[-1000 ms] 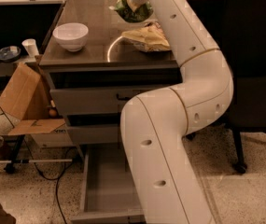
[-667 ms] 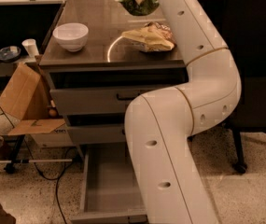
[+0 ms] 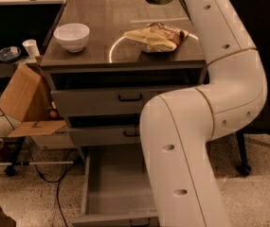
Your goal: Place green jalapeno chip bag into bottom drawer
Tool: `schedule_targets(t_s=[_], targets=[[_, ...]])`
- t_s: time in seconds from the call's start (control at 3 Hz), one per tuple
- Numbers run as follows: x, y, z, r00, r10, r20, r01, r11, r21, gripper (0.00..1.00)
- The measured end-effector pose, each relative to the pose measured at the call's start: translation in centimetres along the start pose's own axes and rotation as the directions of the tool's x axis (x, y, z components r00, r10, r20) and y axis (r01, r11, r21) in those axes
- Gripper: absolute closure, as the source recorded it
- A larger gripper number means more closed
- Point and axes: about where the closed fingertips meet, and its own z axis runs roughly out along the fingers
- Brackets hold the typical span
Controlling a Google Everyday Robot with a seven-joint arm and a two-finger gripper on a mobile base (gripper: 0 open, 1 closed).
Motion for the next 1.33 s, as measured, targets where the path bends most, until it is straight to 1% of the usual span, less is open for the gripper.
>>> schedule_targets(t_s=[0.33,0.67,1.0,1.33], targets=[[0.8,-2.3,-2.1,1.0,-0.002,0.015,0.002,0.9999,0.014,1.0],[0.6,-2.6,-2.9,0.999,-0.024,0.023,0.024,0.9997,0.01,1.0],[0.6,-2.8,-3.3,0.998,-0.061,0.011,0.061,0.9979,0.02,1.0],[0.9,-3.4,-3.1,0.999,-0.052,-0.008,0.053,0.9974,0.048,1.0]])
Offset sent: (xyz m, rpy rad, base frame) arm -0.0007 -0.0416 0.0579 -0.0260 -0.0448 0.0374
